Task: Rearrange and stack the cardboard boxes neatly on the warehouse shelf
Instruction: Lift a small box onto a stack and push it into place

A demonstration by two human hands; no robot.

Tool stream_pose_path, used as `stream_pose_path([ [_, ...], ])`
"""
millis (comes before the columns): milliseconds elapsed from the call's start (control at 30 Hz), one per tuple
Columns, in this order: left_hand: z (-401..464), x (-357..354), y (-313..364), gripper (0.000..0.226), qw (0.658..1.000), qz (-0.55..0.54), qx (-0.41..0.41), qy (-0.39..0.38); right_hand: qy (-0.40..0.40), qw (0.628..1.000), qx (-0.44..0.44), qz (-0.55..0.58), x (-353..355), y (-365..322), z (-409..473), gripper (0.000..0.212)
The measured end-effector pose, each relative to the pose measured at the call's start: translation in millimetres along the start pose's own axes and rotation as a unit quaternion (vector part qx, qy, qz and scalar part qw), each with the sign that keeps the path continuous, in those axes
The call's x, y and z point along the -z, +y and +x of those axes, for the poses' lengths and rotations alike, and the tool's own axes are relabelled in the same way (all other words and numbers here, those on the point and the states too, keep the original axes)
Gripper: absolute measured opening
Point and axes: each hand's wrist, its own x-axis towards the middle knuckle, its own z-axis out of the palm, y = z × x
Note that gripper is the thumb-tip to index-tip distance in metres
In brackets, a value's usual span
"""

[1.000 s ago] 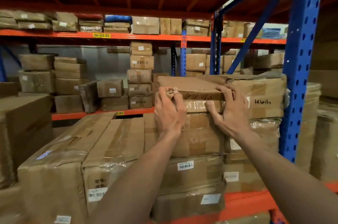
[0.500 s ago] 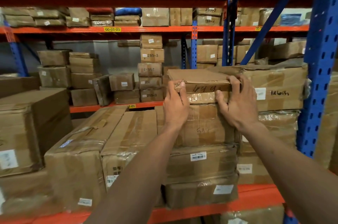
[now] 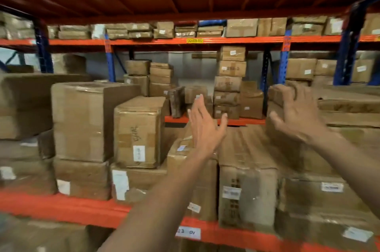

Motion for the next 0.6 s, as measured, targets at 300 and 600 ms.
stream_pose_path([
  [300,3,129,-196,0.148,0.947,0.166,0.274,0.034,-0.133,0.915,0.339,-0.174,-93,-256,53,0.104],
  [600,-4,106,-218,0.176,0.933,0.136,0.334,0.005,-0.129,0.750,0.515,-0.394,-146,-375,85,0.124],
])
